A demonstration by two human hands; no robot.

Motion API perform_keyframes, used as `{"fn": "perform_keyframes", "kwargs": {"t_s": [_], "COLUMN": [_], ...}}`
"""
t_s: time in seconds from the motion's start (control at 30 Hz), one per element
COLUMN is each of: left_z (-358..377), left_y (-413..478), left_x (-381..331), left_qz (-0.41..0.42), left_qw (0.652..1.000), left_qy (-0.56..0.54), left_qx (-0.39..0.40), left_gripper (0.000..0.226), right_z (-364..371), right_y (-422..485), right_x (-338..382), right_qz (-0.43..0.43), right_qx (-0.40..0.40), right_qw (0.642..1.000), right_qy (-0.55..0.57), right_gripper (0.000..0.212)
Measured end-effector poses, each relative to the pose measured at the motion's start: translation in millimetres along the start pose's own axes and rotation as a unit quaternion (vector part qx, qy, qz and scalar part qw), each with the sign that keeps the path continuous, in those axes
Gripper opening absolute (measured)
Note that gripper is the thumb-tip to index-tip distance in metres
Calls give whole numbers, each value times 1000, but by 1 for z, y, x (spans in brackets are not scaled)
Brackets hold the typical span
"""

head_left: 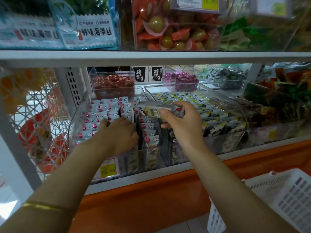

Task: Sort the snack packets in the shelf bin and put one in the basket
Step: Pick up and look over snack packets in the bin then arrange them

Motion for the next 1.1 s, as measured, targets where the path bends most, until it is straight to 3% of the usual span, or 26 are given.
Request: {"fn": "perform_keyframes", "kwargs": {"t_s": [0.13, 0.3, 0.37, 0.47, 0.57, 0.7, 0.77, 0.87, 0.97, 1.1], "left_z": [4, 0, 1, 1, -3, -14, -21, -25, -21, -19], "left_y": [-24, -31, -33, -37, -42, -47, -47, -47, -46, -42], "left_x": [2, 4, 4, 2, 0, 6, 13, 21, 22, 25], "left_qz": [1, 9, 11, 24, 38, 46, 42, 32, 20, 7], "left_qw": [997, 996, 996, 995, 992, 978, 976, 979, 980, 980], "left_qy": [-62, -84, -86, -96, -118, -201, -209, -196, -190, -194], "left_qx": [-34, -25, -27, -33, -33, -30, -39, -50, -49, -48], "left_gripper": [47, 43, 45, 47, 46, 19, 23, 20, 16, 26], "right_z": [4, 30, 47, 74, 92, 97, 99, 100, 99, 101], "right_y": [5, 22, 32, 43, 47, 52, 51, 49, 53, 61], "right_x": [6, 17, 20, 18, 10, 5, 1, -4, -2, 0], "right_qz": [-47, -139, -172, -201, -185, -154, -162, -183, -154, -135], "right_qx": [13, 92, 159, 262, 358, 404, 425, 438, 447, 445], "right_qw": [997, 968, 938, 861, 787, 763, 726, 671, 694, 726], "right_qy": [-61, -186, -254, -386, -467, -480, -516, -569, -543, -507], "right_gripper": [30, 24, 25, 32, 18, 21, 18, 31, 49, 41]}}
Point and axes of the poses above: each hand's wrist, its own y-axis towards the middle knuckle, its own z-axis out of the palm, x = y × z, the point moved 3 cm from there along y, towards the middle knuckle, and after that the axes turned 6 degrees about -z, right-handed, at the moved point
